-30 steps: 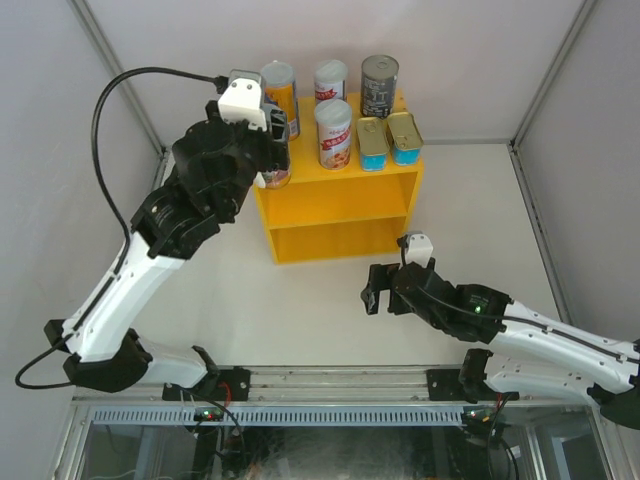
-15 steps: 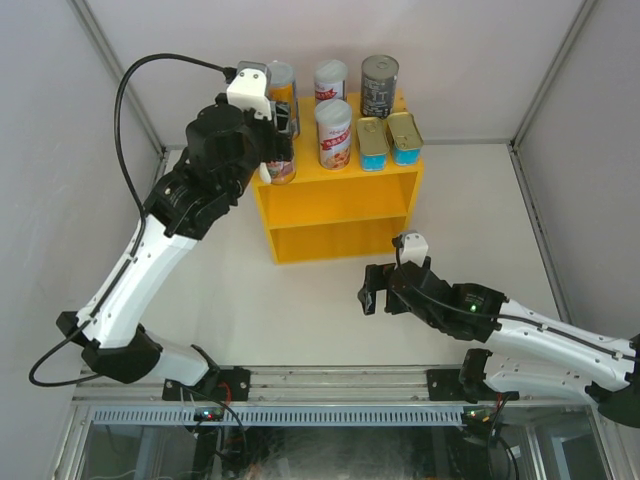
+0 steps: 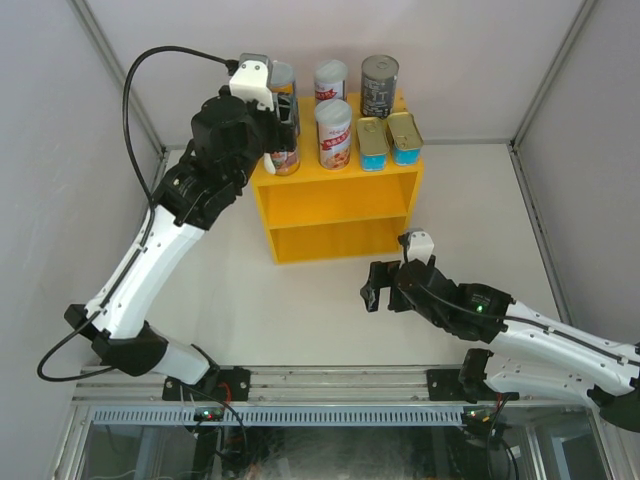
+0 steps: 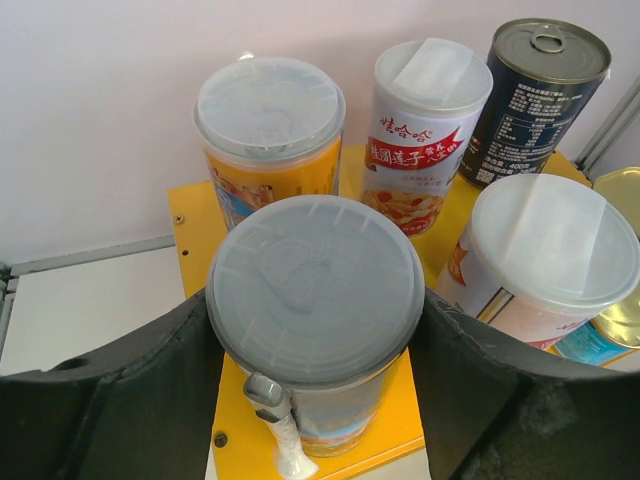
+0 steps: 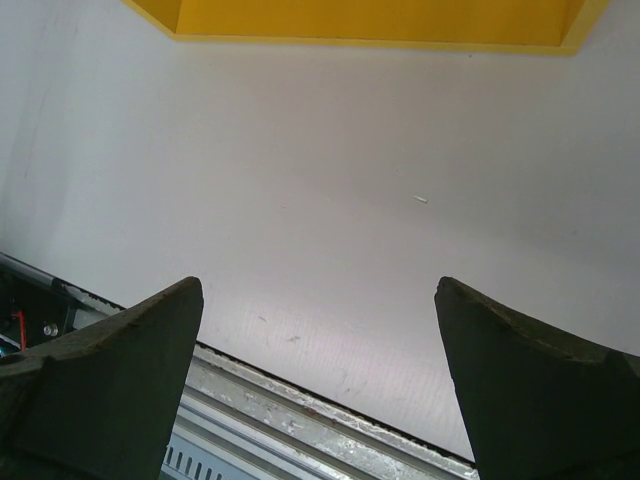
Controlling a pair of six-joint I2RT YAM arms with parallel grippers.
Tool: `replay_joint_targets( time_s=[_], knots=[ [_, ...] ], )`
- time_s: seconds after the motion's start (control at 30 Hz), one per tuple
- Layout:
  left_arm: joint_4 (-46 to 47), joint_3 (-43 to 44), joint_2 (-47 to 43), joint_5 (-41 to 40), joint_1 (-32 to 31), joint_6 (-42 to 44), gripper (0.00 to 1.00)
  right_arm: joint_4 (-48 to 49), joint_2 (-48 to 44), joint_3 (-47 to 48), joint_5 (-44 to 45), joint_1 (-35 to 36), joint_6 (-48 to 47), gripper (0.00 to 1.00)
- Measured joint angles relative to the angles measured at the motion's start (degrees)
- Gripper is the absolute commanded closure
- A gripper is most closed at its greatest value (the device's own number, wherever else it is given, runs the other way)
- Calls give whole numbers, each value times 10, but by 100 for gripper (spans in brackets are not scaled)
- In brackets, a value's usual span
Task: Place and organize the canned foods onto the counter
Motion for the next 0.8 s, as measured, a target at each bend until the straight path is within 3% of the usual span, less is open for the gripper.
replay_joint_targets(
  time_s=[0.8],
  knots=[
    [29,25,42,26,23,25,100,-5,-9,-9,-8,-14,-2,2]
  ],
)
